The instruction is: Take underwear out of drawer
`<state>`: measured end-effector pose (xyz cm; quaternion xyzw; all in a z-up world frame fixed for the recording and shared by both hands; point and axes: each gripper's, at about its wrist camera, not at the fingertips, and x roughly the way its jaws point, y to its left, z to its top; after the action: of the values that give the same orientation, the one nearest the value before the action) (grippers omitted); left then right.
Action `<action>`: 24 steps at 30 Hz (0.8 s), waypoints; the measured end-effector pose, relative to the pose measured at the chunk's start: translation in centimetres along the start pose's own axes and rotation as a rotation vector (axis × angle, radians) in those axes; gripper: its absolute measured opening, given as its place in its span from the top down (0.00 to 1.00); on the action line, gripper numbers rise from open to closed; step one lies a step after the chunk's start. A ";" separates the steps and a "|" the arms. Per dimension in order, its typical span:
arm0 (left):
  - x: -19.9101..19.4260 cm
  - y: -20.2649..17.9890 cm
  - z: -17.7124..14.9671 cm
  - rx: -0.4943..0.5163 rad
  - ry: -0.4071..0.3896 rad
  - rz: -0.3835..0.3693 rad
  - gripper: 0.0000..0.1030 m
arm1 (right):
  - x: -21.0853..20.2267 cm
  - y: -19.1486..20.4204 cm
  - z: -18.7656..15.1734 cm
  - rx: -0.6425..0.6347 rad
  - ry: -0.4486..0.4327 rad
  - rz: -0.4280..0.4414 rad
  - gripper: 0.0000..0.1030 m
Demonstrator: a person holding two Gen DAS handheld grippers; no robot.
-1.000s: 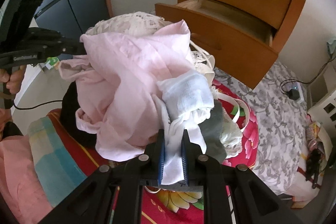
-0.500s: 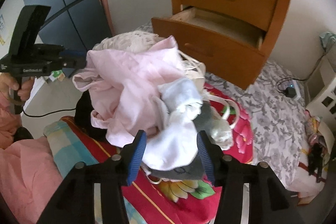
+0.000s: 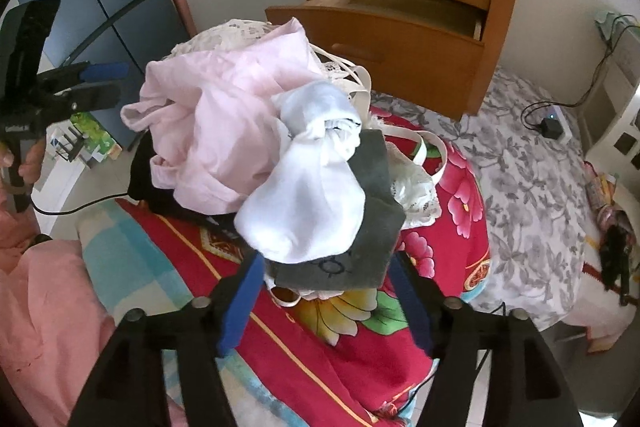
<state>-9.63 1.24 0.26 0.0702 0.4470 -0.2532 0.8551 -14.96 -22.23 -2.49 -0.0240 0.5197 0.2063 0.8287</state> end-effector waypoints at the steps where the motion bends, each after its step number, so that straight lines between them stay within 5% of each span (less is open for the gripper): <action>1: 0.1 0.0 0.0 -0.002 0.005 -0.002 0.21 | 0.1 0.1 0.0 -0.001 0.000 0.003 0.29; 11: 0.3 -0.2 -0.4 -0.035 -0.001 -0.034 0.00 | -0.4 0.5 0.2 0.009 -0.039 -0.005 0.10; 13: 0.4 0.0 -0.4 -0.062 0.004 -0.039 0.00 | -0.6 0.5 0.2 0.013 -0.048 -0.009 0.00; 24: -0.6 1.0 0.0 -0.162 -0.053 0.000 0.00 | -1.9 0.7 0.6 0.028 -0.123 -0.049 0.00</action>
<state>-9.43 2.32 0.58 -0.0058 0.4433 -0.2180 0.8694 -15.42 -22.00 -0.40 -0.0126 0.4697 0.1798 0.8642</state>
